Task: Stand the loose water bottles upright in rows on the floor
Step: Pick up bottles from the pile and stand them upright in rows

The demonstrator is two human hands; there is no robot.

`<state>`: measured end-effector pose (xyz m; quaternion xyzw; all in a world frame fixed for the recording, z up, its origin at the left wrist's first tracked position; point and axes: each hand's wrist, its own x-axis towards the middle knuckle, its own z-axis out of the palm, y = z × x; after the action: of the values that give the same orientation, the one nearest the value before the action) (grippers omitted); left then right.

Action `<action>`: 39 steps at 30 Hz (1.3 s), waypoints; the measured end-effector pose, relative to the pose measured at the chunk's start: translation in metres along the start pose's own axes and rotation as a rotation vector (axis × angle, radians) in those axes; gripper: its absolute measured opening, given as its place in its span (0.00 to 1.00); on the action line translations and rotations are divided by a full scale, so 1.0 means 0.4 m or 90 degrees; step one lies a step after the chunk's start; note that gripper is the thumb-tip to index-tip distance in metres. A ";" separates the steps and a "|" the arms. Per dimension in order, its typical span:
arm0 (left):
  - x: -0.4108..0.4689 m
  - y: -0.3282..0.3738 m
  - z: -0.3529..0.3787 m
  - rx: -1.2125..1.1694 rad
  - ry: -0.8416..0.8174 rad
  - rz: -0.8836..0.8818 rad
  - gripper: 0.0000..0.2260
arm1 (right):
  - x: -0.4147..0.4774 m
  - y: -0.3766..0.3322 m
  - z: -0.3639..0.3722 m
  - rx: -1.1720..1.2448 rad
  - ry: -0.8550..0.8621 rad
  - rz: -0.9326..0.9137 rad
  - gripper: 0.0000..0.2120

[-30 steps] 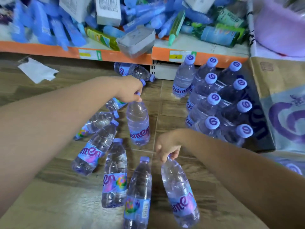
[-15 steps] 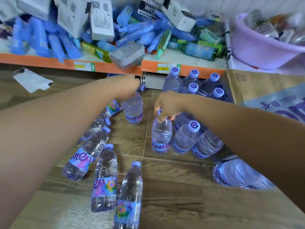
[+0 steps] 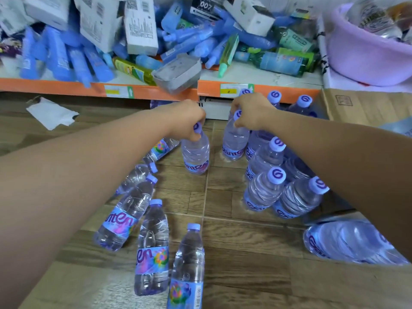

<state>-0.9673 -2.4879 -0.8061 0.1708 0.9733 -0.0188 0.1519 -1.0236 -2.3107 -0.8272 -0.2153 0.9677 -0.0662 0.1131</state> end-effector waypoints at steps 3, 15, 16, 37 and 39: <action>0.016 0.006 0.009 -0.016 0.007 0.032 0.11 | 0.016 0.003 0.001 0.001 0.011 0.010 0.14; 0.035 0.102 -0.010 -0.049 0.007 0.096 0.11 | 0.008 0.012 0.006 -0.018 -0.018 -0.018 0.17; 0.038 0.111 -0.015 -0.051 0.006 0.098 0.11 | 0.005 0.014 0.006 -0.020 -0.021 -0.019 0.18; 0.091 0.210 0.040 -0.117 0.028 0.116 0.12 | -0.036 0.058 -0.015 0.141 -0.002 0.004 0.18; 0.089 0.202 0.040 -0.141 0.028 0.092 0.15 | -0.038 0.058 -0.012 0.145 0.010 0.005 0.19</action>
<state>-0.9671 -2.4018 -0.8306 0.2230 0.9577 0.1037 0.1496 -1.0207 -2.2831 -0.8236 -0.1969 0.9556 -0.1769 0.1298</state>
